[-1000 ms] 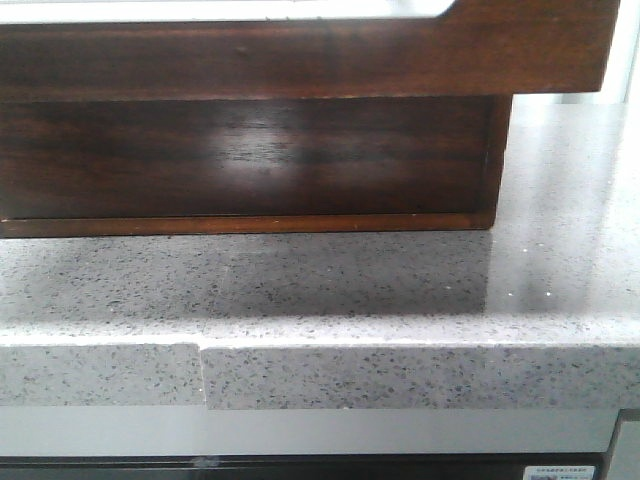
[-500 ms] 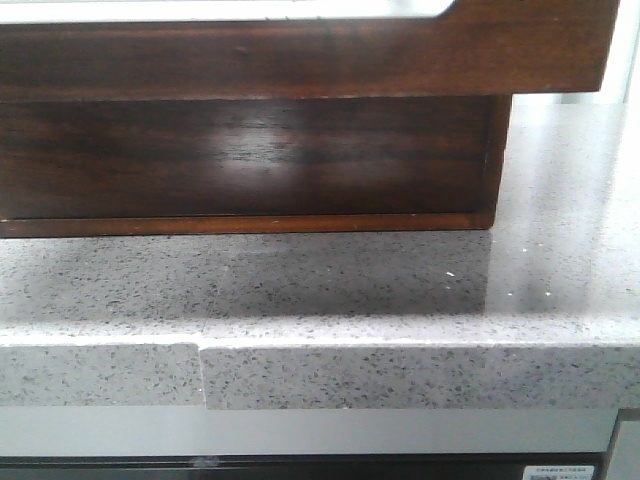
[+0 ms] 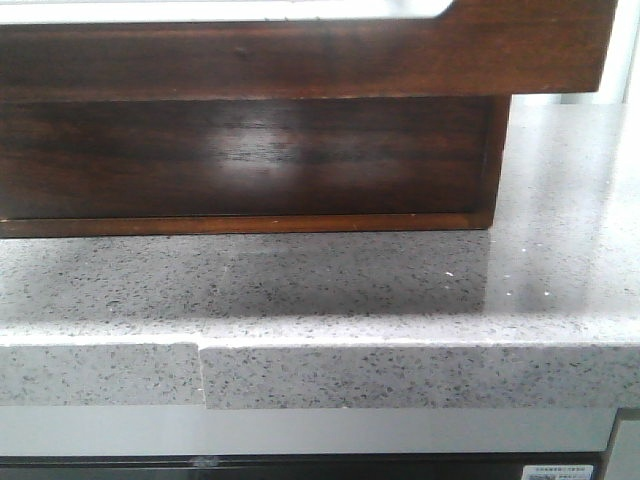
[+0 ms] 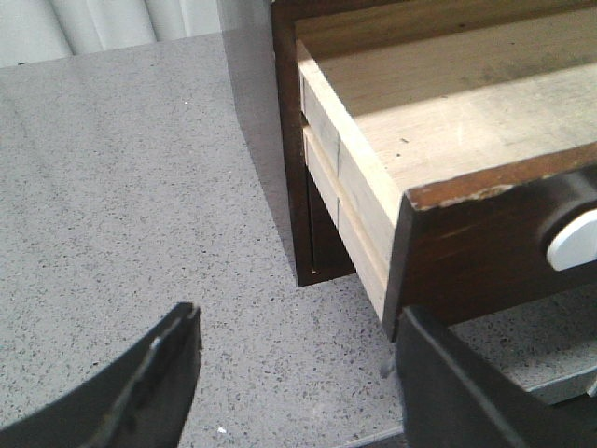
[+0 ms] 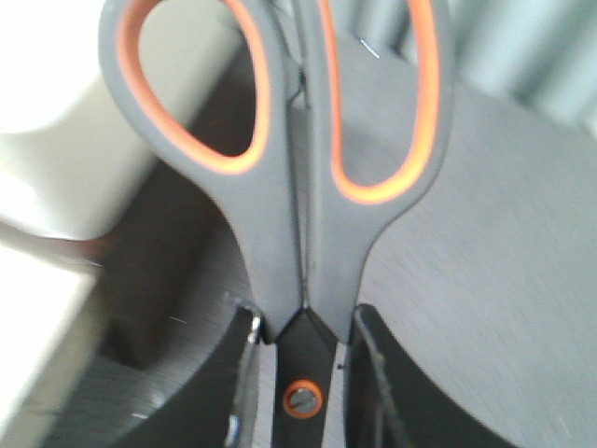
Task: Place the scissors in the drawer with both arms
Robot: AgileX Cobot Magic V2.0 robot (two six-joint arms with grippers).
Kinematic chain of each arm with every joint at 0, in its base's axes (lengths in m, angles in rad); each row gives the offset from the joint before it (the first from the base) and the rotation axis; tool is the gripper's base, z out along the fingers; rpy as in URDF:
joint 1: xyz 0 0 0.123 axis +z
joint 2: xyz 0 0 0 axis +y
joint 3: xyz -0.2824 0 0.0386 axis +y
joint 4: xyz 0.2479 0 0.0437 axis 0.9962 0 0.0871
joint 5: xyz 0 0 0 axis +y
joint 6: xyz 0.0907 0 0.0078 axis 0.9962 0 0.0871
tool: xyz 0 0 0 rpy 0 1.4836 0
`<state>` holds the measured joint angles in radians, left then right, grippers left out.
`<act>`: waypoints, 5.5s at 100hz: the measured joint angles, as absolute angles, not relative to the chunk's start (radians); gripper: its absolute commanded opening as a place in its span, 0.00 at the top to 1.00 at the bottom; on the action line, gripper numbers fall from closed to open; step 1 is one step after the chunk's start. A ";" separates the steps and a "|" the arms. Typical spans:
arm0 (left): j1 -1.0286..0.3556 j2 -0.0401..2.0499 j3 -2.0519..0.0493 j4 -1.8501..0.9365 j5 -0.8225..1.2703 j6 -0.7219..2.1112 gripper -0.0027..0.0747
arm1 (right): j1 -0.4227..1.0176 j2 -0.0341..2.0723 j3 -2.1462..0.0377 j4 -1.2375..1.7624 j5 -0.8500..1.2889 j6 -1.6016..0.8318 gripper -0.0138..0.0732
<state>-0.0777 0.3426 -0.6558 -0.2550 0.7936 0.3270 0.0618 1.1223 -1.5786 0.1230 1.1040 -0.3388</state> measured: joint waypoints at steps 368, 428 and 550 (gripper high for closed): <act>-0.078 0.343 -0.656 -0.276 0.792 0.327 0.42 | 0.351 0.771 -1.052 -0.135 0.901 -0.013 0.63; -0.078 0.343 -0.656 -0.276 0.792 0.327 0.72 | 0.343 0.439 -0.597 -0.129 0.742 0.120 0.86; -0.067 0.175 -0.461 -0.241 0.570 0.327 0.99 | 0.343 0.439 -0.597 -0.127 0.736 0.124 0.92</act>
